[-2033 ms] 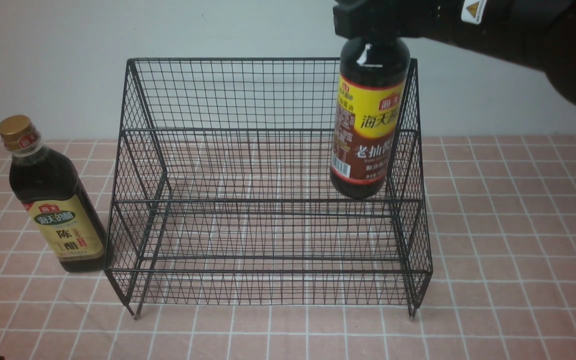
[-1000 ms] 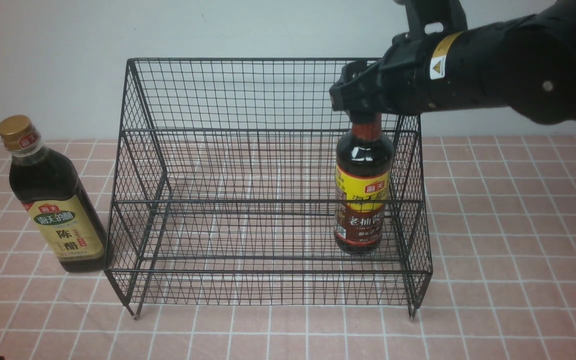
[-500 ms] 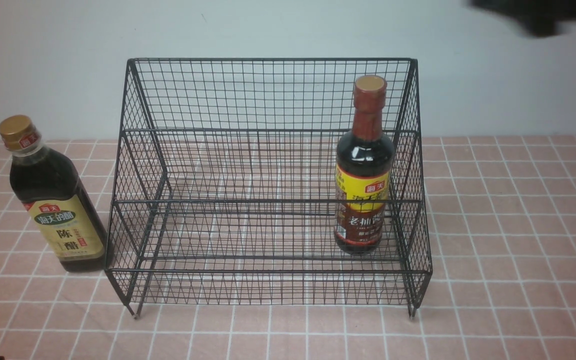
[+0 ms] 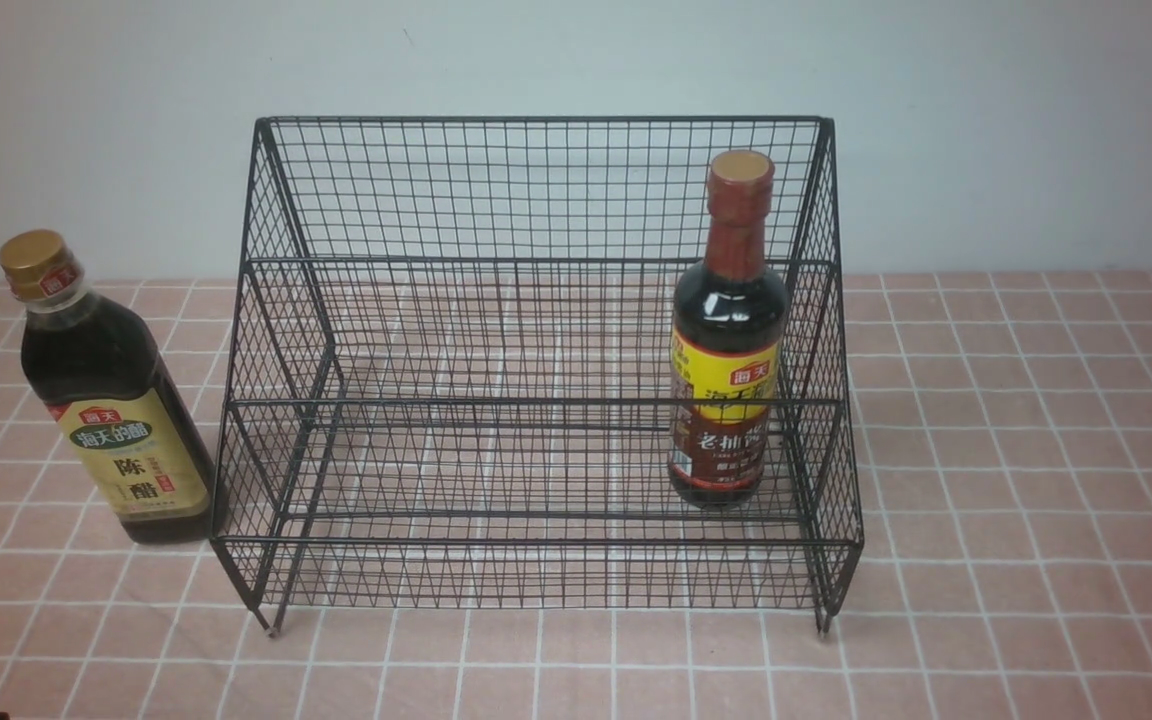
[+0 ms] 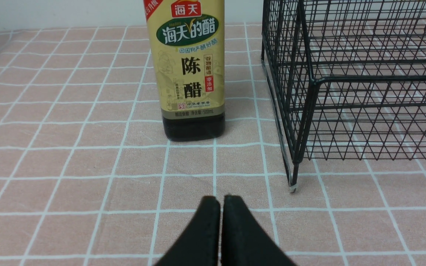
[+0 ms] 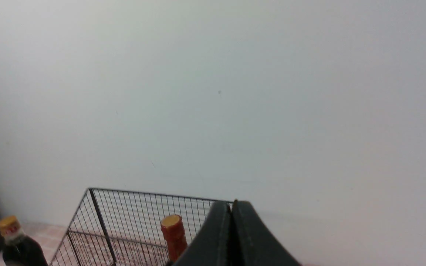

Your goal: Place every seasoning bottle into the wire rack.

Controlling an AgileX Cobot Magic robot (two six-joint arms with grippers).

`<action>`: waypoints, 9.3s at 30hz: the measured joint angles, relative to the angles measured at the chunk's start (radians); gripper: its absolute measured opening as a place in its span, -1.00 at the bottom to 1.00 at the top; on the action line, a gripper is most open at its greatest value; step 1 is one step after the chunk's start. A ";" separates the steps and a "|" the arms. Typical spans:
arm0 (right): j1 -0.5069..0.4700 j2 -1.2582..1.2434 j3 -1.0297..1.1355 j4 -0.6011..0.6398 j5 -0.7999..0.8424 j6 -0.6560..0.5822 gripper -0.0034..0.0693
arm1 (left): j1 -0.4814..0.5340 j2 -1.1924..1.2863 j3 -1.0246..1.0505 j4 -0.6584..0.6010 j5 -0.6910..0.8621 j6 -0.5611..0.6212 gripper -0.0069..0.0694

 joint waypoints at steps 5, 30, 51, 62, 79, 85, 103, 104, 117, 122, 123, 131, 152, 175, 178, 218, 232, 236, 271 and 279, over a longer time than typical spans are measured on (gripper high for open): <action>0.000 -0.141 0.245 0.002 -0.155 0.003 -0.94 | 0.000 0.000 0.000 0.000 0.000 0.000 -0.84; -0.005 -0.196 0.640 0.306 -0.561 -0.384 -0.94 | 0.000 0.000 0.000 0.000 0.000 0.000 -0.84; -0.609 -0.398 1.210 0.280 -0.548 -0.414 -0.94 | 0.000 -0.001 0.000 0.000 0.001 0.000 -0.84; -0.609 -0.398 1.210 0.280 -0.548 -0.414 -0.94 | 0.000 -0.001 0.000 0.000 0.001 0.000 -0.84; -0.609 -0.398 1.210 0.280 -0.548 -0.414 -0.94 | 0.000 -0.001 0.000 0.000 0.001 0.000 -0.84; -0.609 -0.398 1.210 0.280 -0.548 -0.414 -0.94 | 0.000 -0.001 0.000 0.003 0.001 0.000 -0.84; -0.609 -0.398 1.211 0.277 -0.548 -0.414 -0.95 | 0.000 0.015 -0.020 -0.223 -0.825 -0.035 -0.84; -0.609 -0.398 1.211 0.276 -0.548 -0.414 -0.95 | 0.000 0.045 -0.048 -0.248 -0.805 -0.019 -0.84; -0.609 -0.398 1.211 0.276 -0.548 -0.414 -0.95 | 0.000 0.648 -0.416 -0.287 -0.699 0.244 -0.59; -0.609 -0.398 1.211 0.276 -0.548 -0.414 -0.95 | 0.000 0.828 -0.508 -0.327 -0.696 0.249 -0.08; -0.609 -0.398 1.211 0.276 -0.548 -0.414 -0.95 | 0.000 0.854 -0.524 -0.334 -0.696 0.254 0.07; -0.609 -0.398 1.211 0.276 -0.548 -0.414 -0.95 | 0.000 1.086 -0.599 -0.404 -0.813 0.282 0.90; -0.609 -0.398 1.211 0.276 -0.548 -0.404 -0.95 | 0.000 1.411 -0.610 -0.505 -1.039 0.360 0.74; -0.609 -0.398 1.211 0.274 -0.548 -0.404 -0.95 | 0.000 1.250 -0.782 -0.480 -0.831 0.394 -0.02; -0.609 -0.398 1.211 0.274 -0.548 -0.404 -0.95 | 0.000 1.194 -0.889 -0.472 -0.784 0.446 -0.02; -0.610 -0.398 1.211 0.274 -0.548 -0.404 -0.95 | -0.300 1.588 -1.405 -0.581 -0.649 0.583 -0.02; -0.610 -0.398 1.211 0.274 -0.548 -0.411 -0.95 | -0.300 1.655 -1.401 -1.039 -0.638 0.882 -0.02; -0.610 -0.398 1.211 0.274 -0.548 -0.411 -0.95 | -0.300 1.657 -1.396 -1.216 -0.676 1.074 -0.02; -0.610 -0.398 1.211 0.273 -0.548 -0.414 -0.95 | -0.301 1.687 -1.406 -1.796 -0.696 1.760 0.49; -0.610 -0.398 1.211 0.273 -0.548 -0.414 -0.95 | -0.301 1.504 -1.411 -1.816 -0.707 1.881 0.23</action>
